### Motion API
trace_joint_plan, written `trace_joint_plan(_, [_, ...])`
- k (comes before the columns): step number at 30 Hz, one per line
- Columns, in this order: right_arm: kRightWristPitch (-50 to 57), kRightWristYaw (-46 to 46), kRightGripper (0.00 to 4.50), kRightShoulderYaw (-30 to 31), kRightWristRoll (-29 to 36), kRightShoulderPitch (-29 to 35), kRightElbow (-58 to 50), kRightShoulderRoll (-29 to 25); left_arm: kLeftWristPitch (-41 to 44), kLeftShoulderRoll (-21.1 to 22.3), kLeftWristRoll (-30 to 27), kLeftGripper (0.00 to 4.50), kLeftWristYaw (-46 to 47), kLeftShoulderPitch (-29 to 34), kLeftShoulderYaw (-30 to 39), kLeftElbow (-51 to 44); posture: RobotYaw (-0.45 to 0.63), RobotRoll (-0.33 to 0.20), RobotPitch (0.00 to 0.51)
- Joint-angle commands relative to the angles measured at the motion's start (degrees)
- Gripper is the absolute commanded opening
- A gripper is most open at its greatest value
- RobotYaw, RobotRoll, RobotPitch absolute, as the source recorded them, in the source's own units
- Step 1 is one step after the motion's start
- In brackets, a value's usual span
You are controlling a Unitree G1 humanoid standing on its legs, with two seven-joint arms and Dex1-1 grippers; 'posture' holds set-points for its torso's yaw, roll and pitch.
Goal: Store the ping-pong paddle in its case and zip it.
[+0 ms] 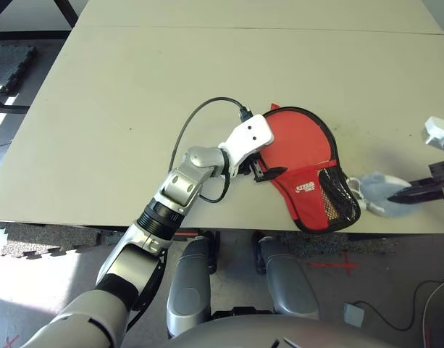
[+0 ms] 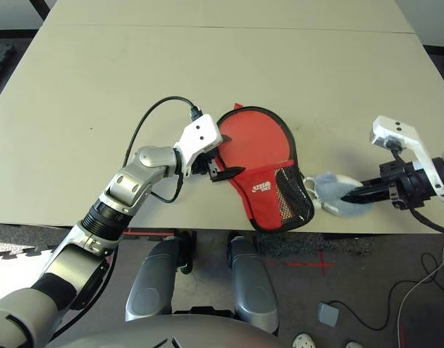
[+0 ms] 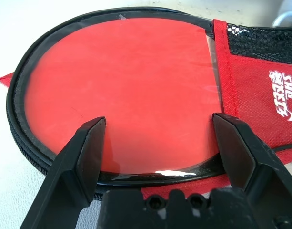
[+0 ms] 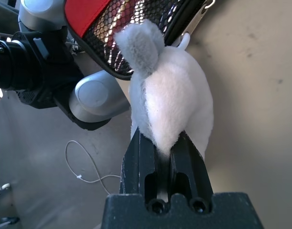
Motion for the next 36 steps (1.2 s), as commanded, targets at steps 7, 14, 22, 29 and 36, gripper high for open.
trace_joint_plan(7, [-0.26,1.10,0.02,1.90,5.23,8.03,-8.51,-3.44,2.22,-0.05,1.99,4.50,0.08,1.74,-2.18,6.37,-0.12,0.000,0.277])
trace_joint_plan(14, [-0.29,-1.53,0.34,0.84,4.01,8.12,-9.07,-1.64,1.31,-0.46,1.38,4.50,0.42,1.58,-1.10,6.85,-0.12,0.000,0.266])
trace_joint_plan(22, [6.43,-1.46,3.30,-6.34,9.85,0.74,-2.00,1.54,8.54,1.18,-8.72,4.50,-3.32,2.00,7.32,-5.71,-0.12,0.000,0.259])
trace_joint_plan(29, [9.64,-6.33,4.47,-12.52,14.08,-8.77,6.11,8.08,13.68,3.59,-16.26,4.50,0.71,-1.46,19.76,-11.86,-0.11,0.000,0.252])
trace_joint_plan(36, [-6.10,-31.21,4.47,-19.05,5.57,-19.38,20.54,23.00,4.30,2.12,-15.40,4.50,14.38,-3.76,33.17,-5.28,-0.09,0.000,0.248])
